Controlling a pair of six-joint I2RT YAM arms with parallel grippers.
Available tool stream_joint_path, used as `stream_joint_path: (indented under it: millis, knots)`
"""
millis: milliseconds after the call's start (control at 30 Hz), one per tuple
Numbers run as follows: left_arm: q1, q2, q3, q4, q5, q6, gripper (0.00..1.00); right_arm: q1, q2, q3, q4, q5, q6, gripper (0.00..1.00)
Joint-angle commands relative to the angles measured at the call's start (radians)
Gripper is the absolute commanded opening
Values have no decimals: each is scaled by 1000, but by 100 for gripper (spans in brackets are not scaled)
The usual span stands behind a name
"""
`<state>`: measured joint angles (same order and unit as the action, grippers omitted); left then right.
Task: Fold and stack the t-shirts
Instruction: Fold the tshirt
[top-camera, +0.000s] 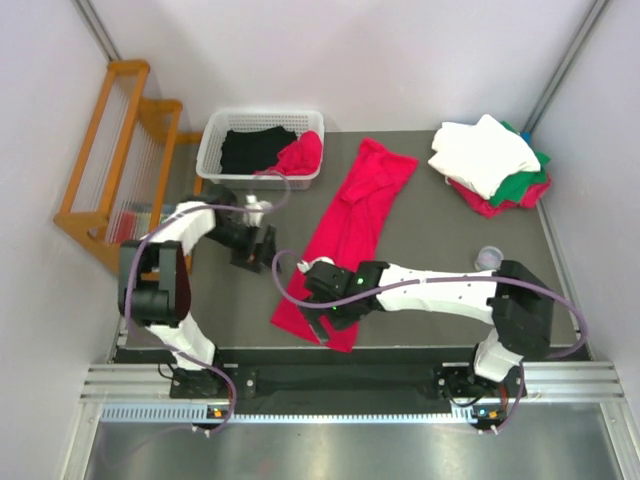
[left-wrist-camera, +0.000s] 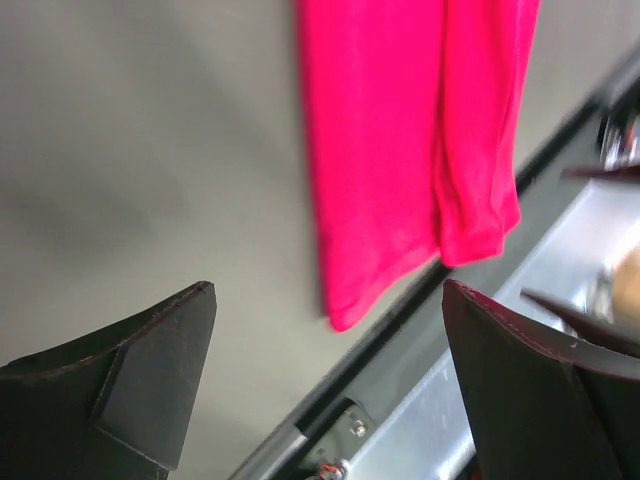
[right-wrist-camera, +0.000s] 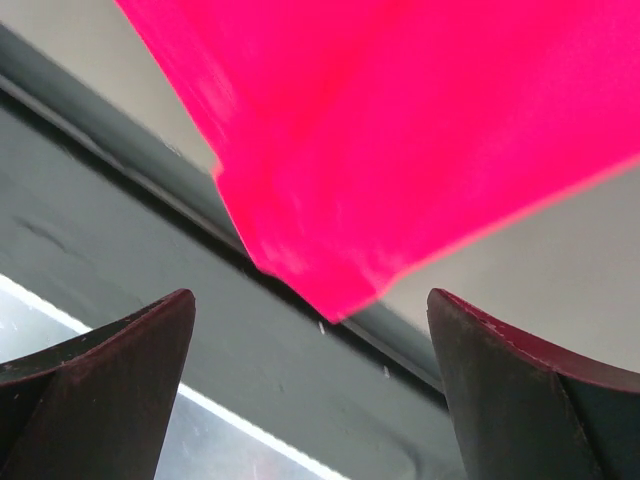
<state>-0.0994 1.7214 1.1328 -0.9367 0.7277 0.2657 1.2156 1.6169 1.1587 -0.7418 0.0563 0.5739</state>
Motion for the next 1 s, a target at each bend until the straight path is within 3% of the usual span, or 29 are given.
stream_joint_path:
  millis: [0, 267, 600, 700, 733, 800, 833, 933, 967]
  knots:
    - [148, -178, 35, -17, 69, 59, 99, 10, 104, 162, -5, 50, -100, 100]
    - [257, -405, -2, -21, 52, 87, 99, 12, 247, 234, 39, -1, -114, 100]
    - [305, -384, -16, -34, 73, 96, 99, 10, 265, 234, 32, -10, -114, 97]
    - [306, -382, -27, -27, 65, 96, 99, 10, 261, 234, 25, -7, -114, 84]
    - [305, -384, -30, -22, 62, 95, 99, 12, 259, 236, 25, -4, -114, 70]
    - [305, -388, -41, -13, 50, 93, 99, 12, 258, 234, 24, -1, -117, 54]
    - [305, -388, -42, -13, 49, 93, 99, 10, 258, 236, 24, -3, -115, 40]
    - [305, -391, -50, -13, 47, 95, 99, 12, 261, 245, 6, 5, -118, 26]
    - [305, -394, -51, -13, 44, 96, 99, 10, 258, 248, 1, 8, -117, 26]
